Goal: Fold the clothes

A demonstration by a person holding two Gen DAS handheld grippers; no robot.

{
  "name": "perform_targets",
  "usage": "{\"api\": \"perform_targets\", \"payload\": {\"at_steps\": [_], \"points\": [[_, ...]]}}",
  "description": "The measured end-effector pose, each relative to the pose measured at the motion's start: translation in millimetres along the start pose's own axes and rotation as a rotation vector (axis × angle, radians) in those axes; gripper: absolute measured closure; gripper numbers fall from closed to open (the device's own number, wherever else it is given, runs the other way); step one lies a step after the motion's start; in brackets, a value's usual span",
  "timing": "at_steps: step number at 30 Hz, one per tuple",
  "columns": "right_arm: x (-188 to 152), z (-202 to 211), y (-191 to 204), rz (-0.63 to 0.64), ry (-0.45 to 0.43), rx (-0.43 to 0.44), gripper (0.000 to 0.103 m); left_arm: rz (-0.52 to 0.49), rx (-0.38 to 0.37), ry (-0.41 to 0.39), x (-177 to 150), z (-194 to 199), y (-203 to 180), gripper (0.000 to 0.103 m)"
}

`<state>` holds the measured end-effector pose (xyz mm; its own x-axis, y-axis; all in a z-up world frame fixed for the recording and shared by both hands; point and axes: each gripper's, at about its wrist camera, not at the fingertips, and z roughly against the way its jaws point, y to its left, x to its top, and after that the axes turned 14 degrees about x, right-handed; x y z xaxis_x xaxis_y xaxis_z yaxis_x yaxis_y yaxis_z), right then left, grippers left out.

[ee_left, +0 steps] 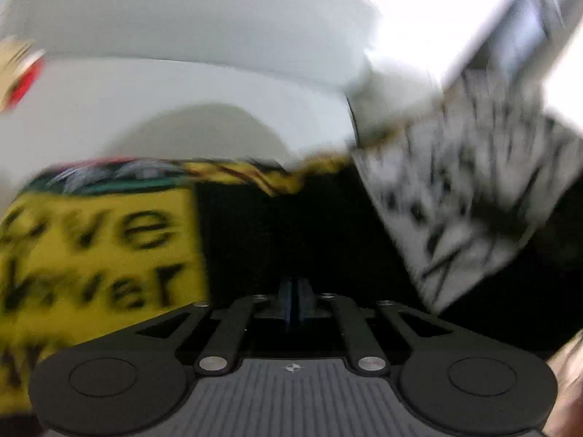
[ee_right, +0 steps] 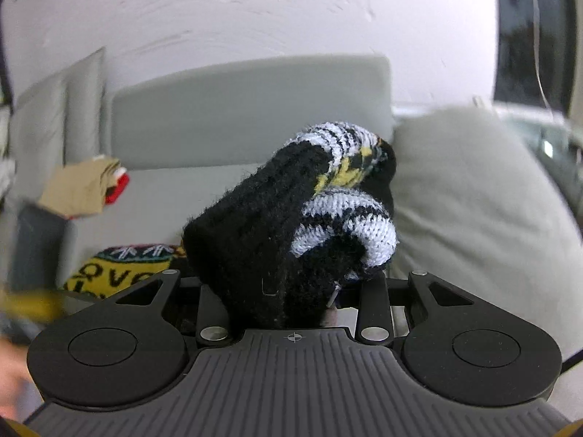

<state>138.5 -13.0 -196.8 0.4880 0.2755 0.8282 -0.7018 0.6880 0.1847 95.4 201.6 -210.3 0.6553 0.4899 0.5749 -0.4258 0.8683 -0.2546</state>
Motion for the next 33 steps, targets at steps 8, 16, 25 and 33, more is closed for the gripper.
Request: {"api": "perform_targets", "payload": {"at_steps": [8,16,25,33], "points": [[6,-14,103,0.315,0.028,-0.099,0.066,0.343,0.079,-0.189,-33,127,160,0.073],[-51,-63,254,0.852,0.165,-0.046,0.066,0.549,0.168,-0.217,-104,173,253,0.072],[-118,-116,300,1.110,0.327,-0.006,0.054,0.576,0.032,-0.228,-127,177,261,0.061],[-80,-74,247,0.632,0.318,0.422,0.013,0.436,-0.084,-0.176,-81,124,224,0.041]]}}
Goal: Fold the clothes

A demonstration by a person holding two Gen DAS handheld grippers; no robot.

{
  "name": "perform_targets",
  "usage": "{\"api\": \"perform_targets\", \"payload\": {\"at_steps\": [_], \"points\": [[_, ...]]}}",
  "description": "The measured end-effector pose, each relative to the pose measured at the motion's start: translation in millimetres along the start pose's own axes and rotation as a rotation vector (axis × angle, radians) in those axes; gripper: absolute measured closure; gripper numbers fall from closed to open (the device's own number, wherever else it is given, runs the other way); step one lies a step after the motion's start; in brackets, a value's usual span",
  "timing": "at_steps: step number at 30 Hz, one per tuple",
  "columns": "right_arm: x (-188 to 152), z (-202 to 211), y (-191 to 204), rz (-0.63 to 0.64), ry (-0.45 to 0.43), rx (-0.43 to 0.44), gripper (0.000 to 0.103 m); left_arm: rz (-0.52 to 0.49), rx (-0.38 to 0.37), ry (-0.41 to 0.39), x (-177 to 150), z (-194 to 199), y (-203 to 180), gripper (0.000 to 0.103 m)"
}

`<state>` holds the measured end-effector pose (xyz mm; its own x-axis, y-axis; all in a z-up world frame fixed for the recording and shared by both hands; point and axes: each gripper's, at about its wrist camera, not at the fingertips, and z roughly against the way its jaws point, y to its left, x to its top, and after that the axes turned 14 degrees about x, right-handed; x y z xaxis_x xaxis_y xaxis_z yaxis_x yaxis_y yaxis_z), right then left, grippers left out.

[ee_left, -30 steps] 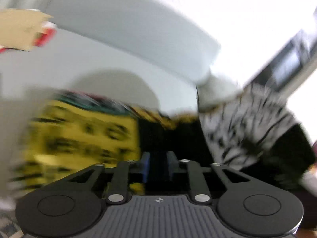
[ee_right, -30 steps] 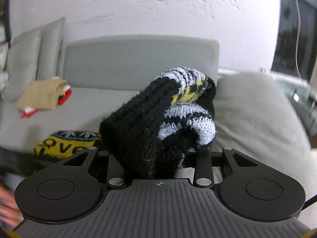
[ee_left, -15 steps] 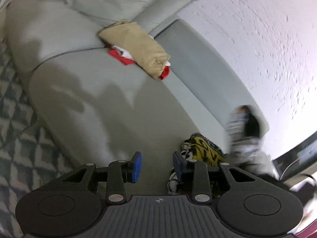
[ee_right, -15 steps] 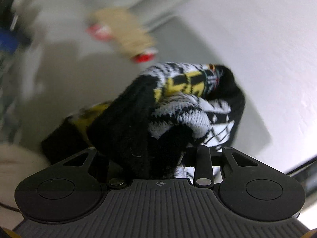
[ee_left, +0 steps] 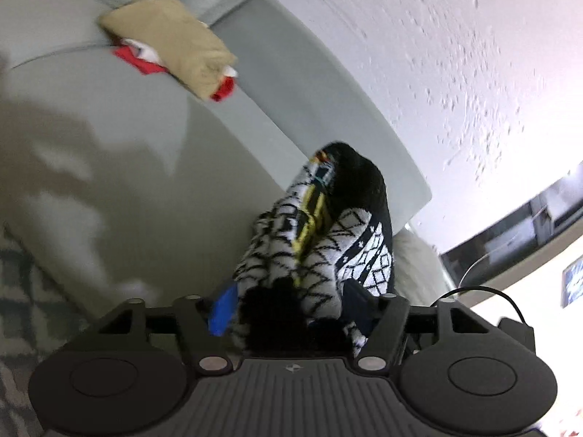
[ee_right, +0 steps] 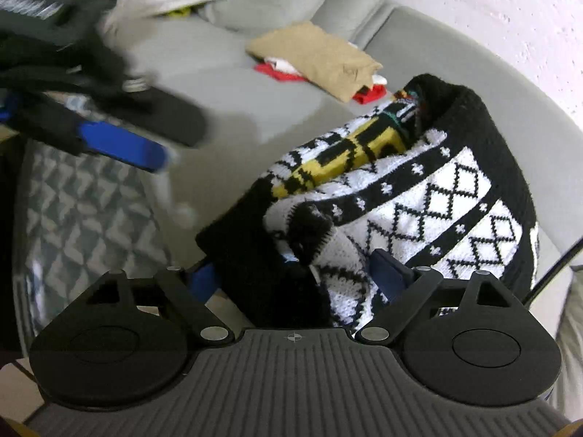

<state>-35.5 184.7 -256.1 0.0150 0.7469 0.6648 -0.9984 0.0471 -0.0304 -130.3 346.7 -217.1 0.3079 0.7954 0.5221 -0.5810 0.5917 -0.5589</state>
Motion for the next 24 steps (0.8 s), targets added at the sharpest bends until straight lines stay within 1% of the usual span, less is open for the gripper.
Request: {"api": "perform_targets", "payload": {"at_steps": [1,2,4,6,7,8,9,11,12,13,15,18,20,23,24], "points": [[-4,0,-1,-0.011,-0.019,0.010,0.013,-0.035,0.006,-0.002,3,-5,-10,0.041],[-9,-1,-2,-0.021,-0.039,0.020,0.013,-0.087,-0.003,-0.012,5,-9,-21,0.041],[-13,0,-5,-0.036,-0.070,0.037,0.013,-0.211,-0.009,-0.028,8,-19,-44,0.041],[-15,1,-9,-0.048,-0.095,0.050,0.013,-0.331,0.013,-0.003,9,-36,-64,0.044],[-16,2,-11,-0.053,-0.106,0.056,0.013,-0.375,0.025,0.023,9,-46,-70,0.049],[-17,3,-12,-0.058,-0.114,0.061,0.013,-0.411,0.037,0.048,9,-57,-76,0.056],[-18,4,-13,-0.062,-0.121,0.066,0.013,-0.424,0.050,0.072,8,-65,-77,0.064],[-20,5,-16,-0.076,-0.125,0.070,0.013,-0.450,0.060,0.096,6,-74,-80,0.065],[-22,6,-18,-0.085,-0.131,0.073,0.013,-0.466,0.068,0.096,5,-74,-82,0.073],[-25,8,-19,-0.093,-0.138,0.076,0.013,-0.485,0.085,0.092,4,-73,-84,0.079],[-28,11,-21,-0.109,-0.147,0.083,0.014,-0.515,0.122,0.078,2,-73,-85,0.084],[-28,19,-19,-0.118,-0.137,0.088,0.016,-0.504,0.156,0.053,7,-66,-81,0.086],[-25,40,-18,-0.130,-0.142,0.071,0.016,-0.478,0.157,0.061,11,-65,-73,0.086],[-26,84,-24,-0.210,-0.195,0.040,0.015,-0.422,0.162,0.084,18,-70,-58,0.086],[-27,101,-33,-0.261,-0.241,0.036,0.014,-0.403,0.157,0.087,19,-71,-53,0.084]]}}
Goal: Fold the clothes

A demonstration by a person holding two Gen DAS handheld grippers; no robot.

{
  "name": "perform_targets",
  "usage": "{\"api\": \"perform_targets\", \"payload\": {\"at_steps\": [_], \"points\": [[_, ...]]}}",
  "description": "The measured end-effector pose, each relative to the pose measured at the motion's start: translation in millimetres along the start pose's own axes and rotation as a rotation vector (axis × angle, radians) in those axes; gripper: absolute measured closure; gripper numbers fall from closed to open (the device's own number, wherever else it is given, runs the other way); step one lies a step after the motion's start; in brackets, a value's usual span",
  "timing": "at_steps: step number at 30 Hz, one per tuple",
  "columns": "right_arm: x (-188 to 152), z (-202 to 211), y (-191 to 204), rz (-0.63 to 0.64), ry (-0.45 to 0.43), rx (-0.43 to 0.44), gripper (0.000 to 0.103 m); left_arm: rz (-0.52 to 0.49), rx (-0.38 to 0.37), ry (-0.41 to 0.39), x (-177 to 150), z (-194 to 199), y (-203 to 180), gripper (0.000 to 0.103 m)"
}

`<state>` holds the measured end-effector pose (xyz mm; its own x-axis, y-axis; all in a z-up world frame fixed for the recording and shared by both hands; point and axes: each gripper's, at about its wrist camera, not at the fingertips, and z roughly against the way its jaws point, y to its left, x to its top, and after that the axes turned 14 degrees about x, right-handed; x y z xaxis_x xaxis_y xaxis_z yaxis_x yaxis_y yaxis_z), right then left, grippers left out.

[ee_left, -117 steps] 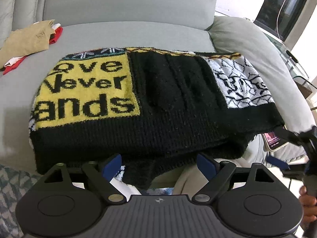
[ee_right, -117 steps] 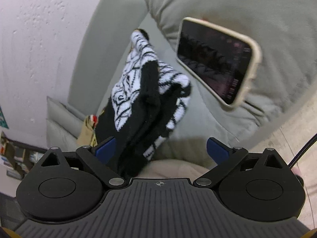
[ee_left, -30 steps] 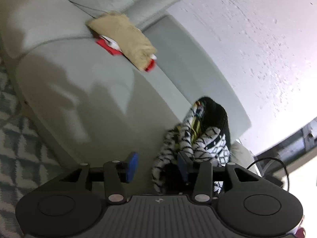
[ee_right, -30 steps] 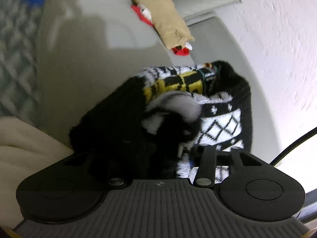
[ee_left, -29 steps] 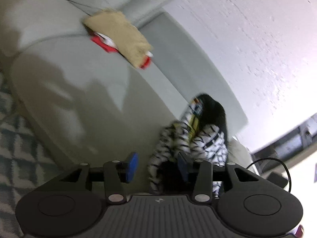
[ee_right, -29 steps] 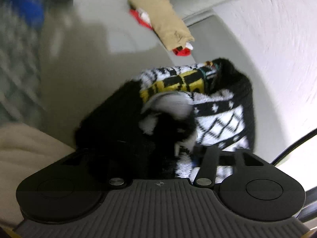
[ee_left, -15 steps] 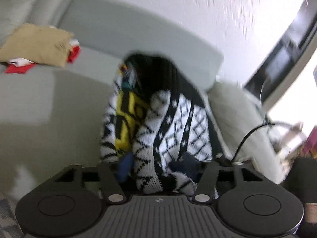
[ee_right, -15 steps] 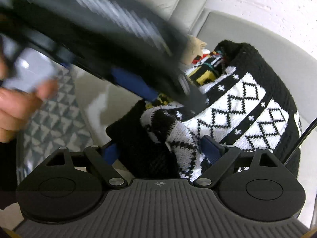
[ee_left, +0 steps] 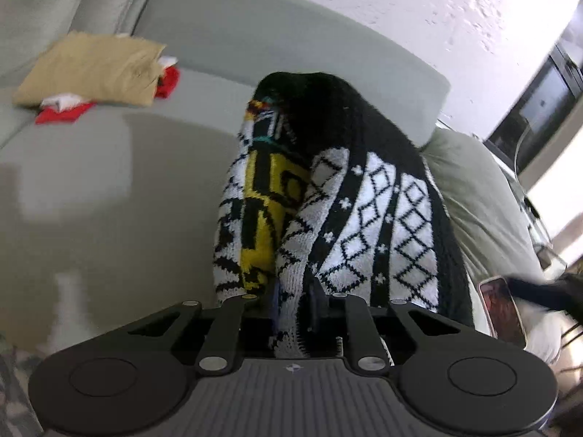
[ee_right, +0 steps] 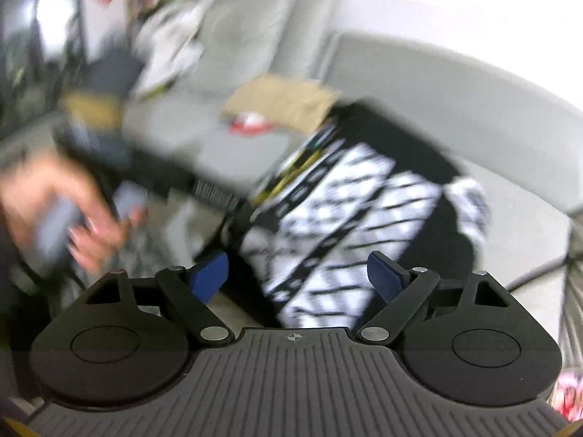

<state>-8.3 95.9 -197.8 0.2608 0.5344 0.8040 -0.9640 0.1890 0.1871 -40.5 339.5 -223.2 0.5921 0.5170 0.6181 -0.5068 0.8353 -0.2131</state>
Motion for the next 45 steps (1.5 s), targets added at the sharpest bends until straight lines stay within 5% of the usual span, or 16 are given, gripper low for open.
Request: {"api": "perform_targets", "payload": {"at_steps": [6,9,11,16,21,27,31,34,37,41,45], "points": [[13,124,-62,-0.357,-0.389,-0.161,0.021,0.092,-0.058,0.031,0,-7,24,0.082],[16,161,-82,-0.389,-0.493,-0.260,0.068,0.148,-0.102,0.047,0,-11,35,0.082],[21,170,-91,-0.390,-0.498,-0.311,0.080,0.168,-0.123,0.049,-1,-14,37,0.081],[26,122,-98,-0.449,-0.323,-0.273,0.079,0.198,-0.163,0.051,-3,-20,46,0.080],[35,33,-94,-0.435,-0.105,-0.160,0.079,0.216,-0.202,0.054,-5,-24,53,0.080],[74,-54,-102,-0.331,-0.104,-0.117,0.079,0.232,-0.241,0.045,-8,-26,60,0.078],[62,-142,-128,-0.311,0.145,-0.109,0.084,0.255,-0.206,0.005,-7,-21,65,0.077],[56,-158,-127,-0.286,0.144,-0.167,0.083,0.228,-0.155,-0.111,1,7,58,0.089],[52,-156,-133,-0.310,0.118,-0.163,0.083,0.222,-0.210,-0.214,22,25,45,0.089],[43,-137,-147,-0.388,0.060,-0.085,0.085,0.216,-0.296,-0.203,68,3,9,0.090],[38,-132,-149,-0.393,0.039,-0.062,0.086,0.180,-0.233,-0.138,108,-45,-21,0.096]]}}
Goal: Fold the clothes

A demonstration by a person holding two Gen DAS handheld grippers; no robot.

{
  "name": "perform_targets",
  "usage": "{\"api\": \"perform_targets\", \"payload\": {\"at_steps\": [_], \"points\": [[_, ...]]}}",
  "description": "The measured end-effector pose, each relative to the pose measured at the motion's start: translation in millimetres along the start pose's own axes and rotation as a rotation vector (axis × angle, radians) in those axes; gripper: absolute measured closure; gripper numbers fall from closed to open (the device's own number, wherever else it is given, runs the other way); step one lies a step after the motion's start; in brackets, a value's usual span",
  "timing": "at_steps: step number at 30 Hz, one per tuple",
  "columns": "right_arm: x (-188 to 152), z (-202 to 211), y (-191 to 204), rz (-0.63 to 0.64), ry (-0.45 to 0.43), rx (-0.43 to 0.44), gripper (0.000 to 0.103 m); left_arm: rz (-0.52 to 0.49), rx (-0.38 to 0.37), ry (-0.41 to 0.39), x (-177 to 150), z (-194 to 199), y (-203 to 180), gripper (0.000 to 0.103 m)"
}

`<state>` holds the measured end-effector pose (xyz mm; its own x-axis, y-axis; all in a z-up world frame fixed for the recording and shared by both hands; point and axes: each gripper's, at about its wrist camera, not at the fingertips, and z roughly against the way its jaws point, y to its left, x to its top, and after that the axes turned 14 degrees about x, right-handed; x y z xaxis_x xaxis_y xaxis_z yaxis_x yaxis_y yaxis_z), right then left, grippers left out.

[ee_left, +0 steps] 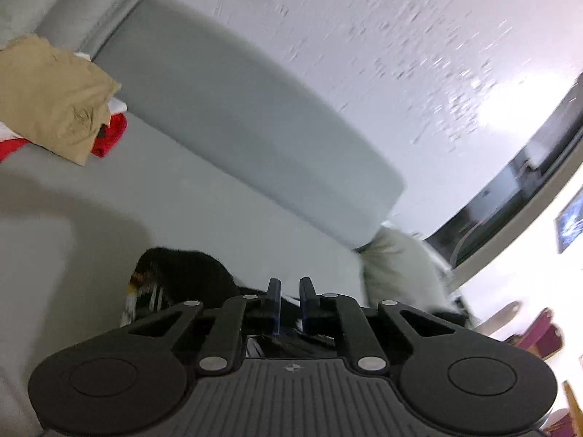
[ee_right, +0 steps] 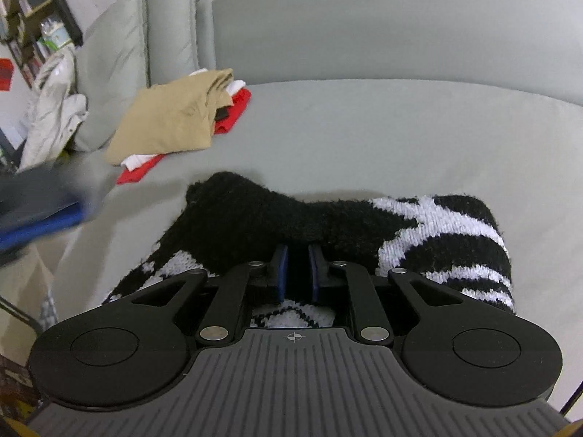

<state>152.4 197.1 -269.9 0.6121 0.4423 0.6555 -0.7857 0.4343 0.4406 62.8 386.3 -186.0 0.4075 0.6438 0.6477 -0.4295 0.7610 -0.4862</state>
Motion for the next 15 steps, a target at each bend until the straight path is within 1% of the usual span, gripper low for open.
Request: {"api": "perform_targets", "payload": {"at_steps": [1,2,3,4,6,7,10,11,13,14,15], "points": [[-1,-1,1,0.003,-0.003,0.001,0.086,-0.024,0.053,0.024,3,-16,-2,0.097],[-2,1,1,0.004,-0.005,-0.002,0.086,-0.059,0.129,0.056,3,-31,-3,0.097],[-2,-1,1,0.005,-0.006,0.000,0.086,-0.090,0.207,0.091,-1,-45,-1,0.094],[-2,-3,0,0.005,-0.007,0.002,0.087,-0.082,0.219,0.107,-4,-53,5,0.091],[0,-7,-1,-0.001,0.000,0.001,0.089,-0.067,0.240,0.135,-10,-66,14,0.091],[1,-9,1,0.007,0.002,-0.008,0.089,-0.064,0.239,0.132,-11,-64,14,0.090],[3,-11,2,0.013,0.003,-0.002,0.088,-0.088,0.246,0.103,-15,-59,11,0.090],[5,-8,4,0.009,0.004,0.000,0.088,-0.110,0.256,0.087,-17,-56,9,0.090],[10,8,6,0.002,-0.012,-0.003,0.088,-0.145,0.278,0.059,-19,-51,7,0.090],[13,19,7,-0.001,-0.027,-0.007,0.087,-0.142,0.279,0.056,-20,-53,8,0.090],[16,29,8,-0.001,-0.045,-0.017,0.080,-0.139,0.279,0.054,-20,-55,9,0.090]]}}
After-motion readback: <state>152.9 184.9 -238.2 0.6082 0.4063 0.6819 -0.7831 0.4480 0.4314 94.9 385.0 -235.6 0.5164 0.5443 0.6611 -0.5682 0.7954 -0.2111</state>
